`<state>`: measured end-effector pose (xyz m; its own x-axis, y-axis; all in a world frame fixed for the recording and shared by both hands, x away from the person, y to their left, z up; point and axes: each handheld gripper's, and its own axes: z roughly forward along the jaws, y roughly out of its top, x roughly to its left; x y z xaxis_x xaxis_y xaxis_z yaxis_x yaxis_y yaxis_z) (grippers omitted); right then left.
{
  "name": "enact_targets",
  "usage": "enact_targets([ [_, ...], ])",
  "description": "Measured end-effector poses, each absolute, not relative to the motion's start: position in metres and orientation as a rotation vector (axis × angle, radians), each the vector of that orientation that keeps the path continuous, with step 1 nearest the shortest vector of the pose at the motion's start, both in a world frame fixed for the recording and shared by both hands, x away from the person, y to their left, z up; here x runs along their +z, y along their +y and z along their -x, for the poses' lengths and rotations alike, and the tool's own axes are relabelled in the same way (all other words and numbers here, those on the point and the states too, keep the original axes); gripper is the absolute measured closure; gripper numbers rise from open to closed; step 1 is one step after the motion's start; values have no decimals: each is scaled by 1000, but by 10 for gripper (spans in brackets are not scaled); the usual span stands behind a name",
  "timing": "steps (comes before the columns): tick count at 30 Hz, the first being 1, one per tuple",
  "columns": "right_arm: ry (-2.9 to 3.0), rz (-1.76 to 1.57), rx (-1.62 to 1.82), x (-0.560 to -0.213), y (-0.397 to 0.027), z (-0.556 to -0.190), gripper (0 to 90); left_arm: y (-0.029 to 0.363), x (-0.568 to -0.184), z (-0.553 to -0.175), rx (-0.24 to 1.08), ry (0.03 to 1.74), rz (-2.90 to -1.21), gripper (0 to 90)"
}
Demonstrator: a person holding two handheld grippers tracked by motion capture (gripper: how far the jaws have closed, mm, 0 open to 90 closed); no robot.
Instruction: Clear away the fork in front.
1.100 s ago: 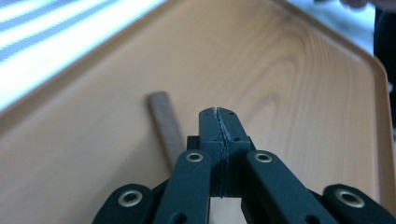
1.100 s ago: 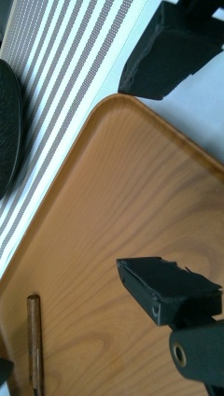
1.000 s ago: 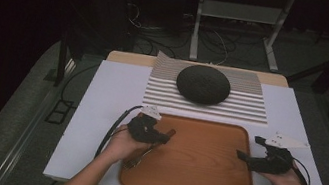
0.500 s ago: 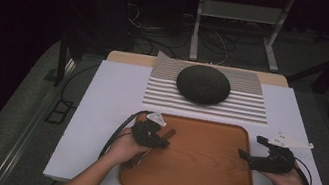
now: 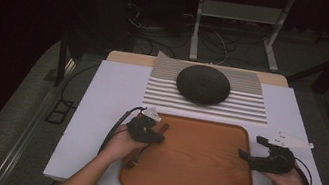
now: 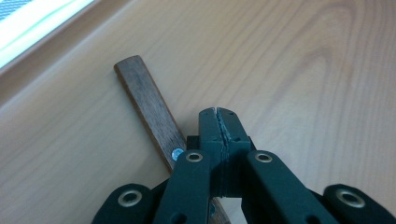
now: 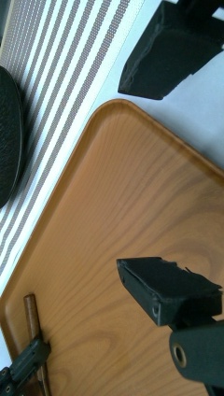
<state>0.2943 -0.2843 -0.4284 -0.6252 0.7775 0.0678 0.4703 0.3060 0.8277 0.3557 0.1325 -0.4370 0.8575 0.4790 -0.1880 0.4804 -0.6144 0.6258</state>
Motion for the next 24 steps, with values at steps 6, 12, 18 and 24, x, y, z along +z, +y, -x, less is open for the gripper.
enact_targets([
  [6,2236,-1118,1236,-428,-284,-294,130,143,-437,-361,11,732,-2313,894],
  [12,2237,-1119,1235,-429,-284,-294,130,153,-437,-365,23,771,-2302,891],
  [18,2236,-1119,1235,-429,-284,-294,130,167,-438,-369,33,811,-2285,885],
  [24,2240,-1117,1235,-428,-284,-294,130,175,-437,-372,52,821,-2280,861],
])
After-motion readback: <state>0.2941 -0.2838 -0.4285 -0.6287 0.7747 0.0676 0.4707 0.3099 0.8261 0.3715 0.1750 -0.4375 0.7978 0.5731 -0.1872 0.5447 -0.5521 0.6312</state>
